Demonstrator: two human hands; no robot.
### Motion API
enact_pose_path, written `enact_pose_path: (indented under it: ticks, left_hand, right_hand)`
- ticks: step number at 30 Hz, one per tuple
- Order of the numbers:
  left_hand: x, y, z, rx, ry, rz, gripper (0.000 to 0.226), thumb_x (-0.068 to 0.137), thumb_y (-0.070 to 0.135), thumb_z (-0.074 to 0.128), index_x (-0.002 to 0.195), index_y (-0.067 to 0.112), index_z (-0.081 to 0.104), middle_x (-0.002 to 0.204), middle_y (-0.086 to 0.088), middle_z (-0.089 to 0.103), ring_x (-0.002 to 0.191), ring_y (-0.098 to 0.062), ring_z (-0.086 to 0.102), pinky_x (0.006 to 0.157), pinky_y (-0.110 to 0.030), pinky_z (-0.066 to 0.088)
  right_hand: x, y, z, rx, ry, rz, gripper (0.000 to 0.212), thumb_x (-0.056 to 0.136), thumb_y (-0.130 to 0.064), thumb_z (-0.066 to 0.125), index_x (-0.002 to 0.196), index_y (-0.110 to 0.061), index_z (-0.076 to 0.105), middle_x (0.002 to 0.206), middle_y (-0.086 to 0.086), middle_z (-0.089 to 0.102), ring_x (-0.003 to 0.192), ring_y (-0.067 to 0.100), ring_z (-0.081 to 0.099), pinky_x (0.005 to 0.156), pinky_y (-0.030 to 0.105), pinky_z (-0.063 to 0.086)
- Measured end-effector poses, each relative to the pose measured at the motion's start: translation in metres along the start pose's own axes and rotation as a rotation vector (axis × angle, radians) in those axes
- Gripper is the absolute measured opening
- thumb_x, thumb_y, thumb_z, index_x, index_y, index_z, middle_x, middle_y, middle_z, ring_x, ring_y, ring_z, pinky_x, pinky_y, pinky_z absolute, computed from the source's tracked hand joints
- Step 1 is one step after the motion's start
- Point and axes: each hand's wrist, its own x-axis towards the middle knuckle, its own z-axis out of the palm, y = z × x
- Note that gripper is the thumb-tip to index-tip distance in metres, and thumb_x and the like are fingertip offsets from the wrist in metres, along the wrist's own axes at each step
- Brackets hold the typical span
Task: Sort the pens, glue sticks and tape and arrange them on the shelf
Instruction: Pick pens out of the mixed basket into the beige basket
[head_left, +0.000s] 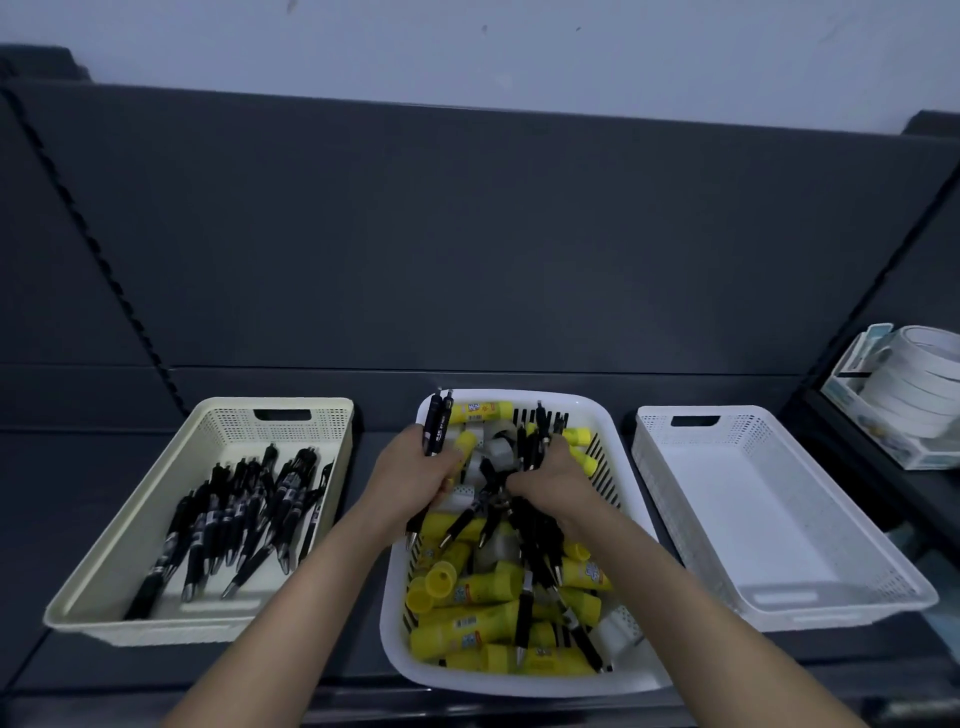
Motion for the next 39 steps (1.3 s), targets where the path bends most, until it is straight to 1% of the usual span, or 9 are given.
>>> enact_pose_path:
  ticks: [3,7,9,11,13,17,23,31,39]
  left_hand:
    - [0.001,-0.001,0.0,0.047,-0.01,-0.01,0.009,0.089,0.012,0.059,0.084,0.01,0.052,0.063,-0.004,0.056,0.057,-0.019,0.05,0.057,-0.032,0.042]
    - [-0.002,0.004,0.005,0.082,-0.024,-0.006,0.016,0.087,0.006,0.055,0.074,0.012,0.05,0.063,-0.005,0.054,0.058,-0.019,0.048,0.054,-0.03,0.038]
    - [-0.003,0.009,0.007,0.086,-0.026,0.007,0.014,0.087,0.006,0.054,0.075,0.011,0.05,0.063,-0.005,0.054,0.058,-0.018,0.049,0.053,-0.029,0.038]
    - [-0.004,0.013,0.005,0.065,-0.028,0.019,0.008,0.087,0.006,0.055,0.08,0.009,0.052,0.064,-0.005,0.056,0.052,-0.014,0.049,0.05,-0.027,0.04]
    - [-0.004,0.016,0.001,0.023,-0.009,0.018,0.006,0.088,0.007,0.057,0.085,0.007,0.051,0.068,-0.007,0.059,0.05,-0.013,0.051,0.048,-0.025,0.042]
    - [-0.007,0.017,-0.013,-0.032,0.054,0.03,0.005,0.09,0.008,0.056,0.086,0.007,0.053,0.069,-0.008,0.061,0.052,-0.014,0.051,0.049,-0.028,0.042]
    - [-0.017,0.021,-0.056,-0.092,0.185,0.059,0.008,0.092,0.005,0.052,0.085,0.008,0.051,0.066,-0.005,0.059,0.047,-0.012,0.049,0.042,-0.023,0.038]
    - [-0.035,-0.004,-0.139,-0.131,0.316,-0.018,0.016,0.092,0.001,0.051,0.078,0.01,0.049,0.065,-0.007,0.053,0.048,-0.012,0.045,0.039,-0.02,0.035]
    - [-0.036,-0.078,-0.207,-0.029,0.383,-0.221,0.007,0.089,0.007,0.053,0.092,0.0,0.053,0.062,-0.008,0.056,0.046,-0.016,0.047,0.044,-0.027,0.037]
  right_hand:
    - [0.002,0.004,-0.008,0.12,-0.005,0.025,0.084,0.083,-0.009,0.064,0.148,-0.016,0.011,0.144,0.013,0.038,0.122,0.032,0.047,0.084,0.035,0.049]
    - [-0.005,0.001,-0.021,0.318,0.011,0.006,0.046,0.076,0.003,0.059,0.115,-0.009,0.04,0.086,0.015,0.057,0.064,0.024,0.059,0.052,0.028,0.048]
    - [-0.007,-0.001,-0.027,0.406,0.061,-0.042,0.023,0.071,0.008,0.056,0.086,-0.008,0.049,0.073,0.014,0.053,0.058,0.025,0.055,0.055,0.035,0.049]
    - [-0.009,-0.006,-0.031,0.446,0.09,-0.103,0.021,0.075,0.007,0.053,0.066,-0.01,0.044,0.06,0.01,0.049,0.047,0.02,0.052,0.052,0.034,0.046]
    - [-0.009,-0.012,-0.033,0.485,0.113,-0.149,0.025,0.08,0.004,0.05,0.068,-0.013,0.037,0.056,0.003,0.04,0.042,0.017,0.046,0.049,0.03,0.04]
    - [-0.01,-0.034,-0.025,0.522,0.137,-0.229,0.013,0.078,-0.003,0.053,0.079,-0.012,0.044,0.07,0.011,0.045,0.065,0.023,0.043,0.059,0.035,0.039]
    - [-0.016,-0.073,0.007,0.694,0.01,-0.245,0.011,0.081,-0.002,0.052,0.084,-0.01,0.045,0.076,0.012,0.046,0.059,0.019,0.047,0.057,0.032,0.04]
    - [-0.028,-0.111,0.117,0.761,-0.181,-0.064,0.011,0.082,0.003,0.048,0.076,-0.006,0.047,0.063,0.009,0.048,0.054,0.02,0.046,0.051,0.031,0.04]
    - [-0.022,-0.11,0.226,0.603,-0.09,0.028,0.011,0.086,-0.006,0.05,0.094,-0.011,0.046,0.072,0.004,0.049,0.06,0.017,0.045,0.06,0.031,0.04]
